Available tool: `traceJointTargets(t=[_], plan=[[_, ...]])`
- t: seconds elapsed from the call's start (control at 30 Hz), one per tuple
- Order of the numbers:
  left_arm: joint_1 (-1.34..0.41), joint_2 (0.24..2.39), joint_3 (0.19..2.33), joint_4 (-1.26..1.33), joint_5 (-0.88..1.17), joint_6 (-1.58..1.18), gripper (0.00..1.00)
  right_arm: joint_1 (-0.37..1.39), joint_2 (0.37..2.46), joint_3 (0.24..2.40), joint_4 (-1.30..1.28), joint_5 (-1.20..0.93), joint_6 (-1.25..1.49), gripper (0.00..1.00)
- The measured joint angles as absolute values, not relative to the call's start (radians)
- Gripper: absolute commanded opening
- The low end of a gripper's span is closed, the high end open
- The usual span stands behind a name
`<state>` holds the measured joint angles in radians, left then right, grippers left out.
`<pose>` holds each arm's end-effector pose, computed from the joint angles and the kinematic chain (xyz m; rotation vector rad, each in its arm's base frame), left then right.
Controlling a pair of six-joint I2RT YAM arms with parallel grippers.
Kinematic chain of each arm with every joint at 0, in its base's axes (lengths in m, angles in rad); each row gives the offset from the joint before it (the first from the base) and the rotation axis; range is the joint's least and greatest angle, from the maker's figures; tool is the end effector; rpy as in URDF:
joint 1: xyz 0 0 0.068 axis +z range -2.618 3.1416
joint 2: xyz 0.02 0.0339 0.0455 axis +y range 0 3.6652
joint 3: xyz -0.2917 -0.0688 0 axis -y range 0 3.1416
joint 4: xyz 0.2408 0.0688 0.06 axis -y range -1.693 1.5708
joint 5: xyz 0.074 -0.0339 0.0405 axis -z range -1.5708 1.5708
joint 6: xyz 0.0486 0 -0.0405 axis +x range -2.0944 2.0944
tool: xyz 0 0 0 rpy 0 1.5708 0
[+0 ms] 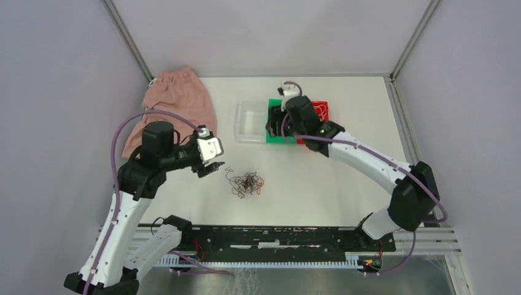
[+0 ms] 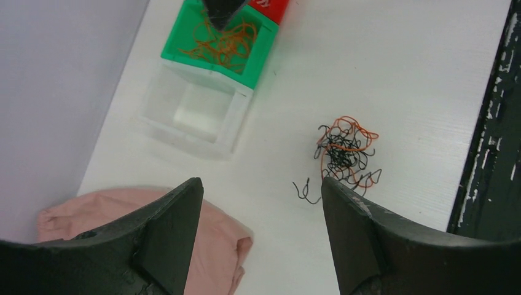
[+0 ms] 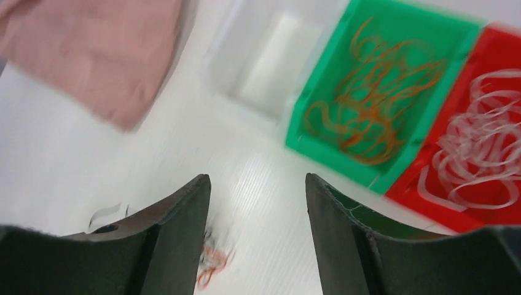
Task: Untangle the cables
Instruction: Place the cable in the bin, then untie the cable.
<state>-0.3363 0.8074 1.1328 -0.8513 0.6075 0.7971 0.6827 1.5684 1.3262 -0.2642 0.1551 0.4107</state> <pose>0.1096 -0.0677 0.4009 1.3646 1.4788 -0.3439 0.2950 0.2302 0.3465 -0.1903 2.1018 0.5055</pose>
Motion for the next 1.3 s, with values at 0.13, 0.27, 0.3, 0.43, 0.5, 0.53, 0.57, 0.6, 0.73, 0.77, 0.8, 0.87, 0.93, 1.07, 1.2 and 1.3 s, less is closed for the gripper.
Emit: traceJointTargets(t=[0.13,0.27,0.3,0.43,0.5,0.53,0.57,0.6,0.73,0.77,0.8,0.87,0.93,1.07,1.2,1.3], plan=[[-0.336,0.799,1.046,-0.856,0.609,0.797,0.78,0.809,1.449,1.075,-0.2,0.083,0.422,0.62],[-0.336,0.796,0.977,-0.865,0.612,0.799,0.78,0.918,1.446,0.926,-0.205,0.003,0.425,0.59],[-0.336,0.797,0.97,-0.868,0.612,0.799,0.78,0.933,1.449,0.911,-0.205,-0.008,0.425,0.58],[-0.336,0.797,0.967,-0.869,0.613,0.801,0.78,0.963,1.474,0.871,-0.179,-0.059,0.426,0.53],[-0.336,0.796,0.967,-0.869,0.613,0.802,0.78,0.963,1.505,0.87,-0.162,-0.072,0.425,0.52],[-0.336,0.796,0.967,-0.868,0.613,0.802,0.78,0.963,1.521,0.87,-0.152,-0.074,0.426,0.51],[-0.336,0.793,0.967,-0.868,0.613,0.802,0.78,0.962,1.542,0.87,-0.141,-0.079,0.426,0.51],[-0.336,0.791,0.967,-0.868,0.613,0.802,0.78,0.962,1.561,0.871,-0.132,-0.083,0.426,0.51],[-0.336,0.773,0.967,-0.868,0.613,0.802,0.78,0.962,1.647,0.881,-0.112,-0.104,0.432,0.46],[-0.336,0.771,0.967,-0.868,0.613,0.802,0.78,0.962,1.667,0.888,-0.11,-0.105,0.433,0.42],[-0.336,0.771,0.967,-0.869,0.613,0.802,0.78,0.962,1.687,0.897,-0.109,-0.106,0.435,0.37],[-0.336,0.771,0.967,-0.87,0.613,0.802,0.78,0.962,1.714,0.911,-0.103,-0.106,0.44,0.28],[-0.336,0.772,0.967,-0.87,0.613,0.802,0.78,0.962,1.719,0.913,-0.088,-0.106,0.448,0.18],[-0.336,0.772,0.968,-0.871,0.613,0.802,0.78,0.962,1.716,0.914,-0.057,-0.108,0.465,0.04],[-0.336,0.772,0.968,-0.873,0.614,0.802,0.78,0.962,1.673,0.896,-0.032,-0.103,0.483,0.0],[-0.336,0.772,0.968,-0.874,0.615,0.802,0.78,0.962,1.617,0.87,-0.019,-0.093,0.493,0.0]])
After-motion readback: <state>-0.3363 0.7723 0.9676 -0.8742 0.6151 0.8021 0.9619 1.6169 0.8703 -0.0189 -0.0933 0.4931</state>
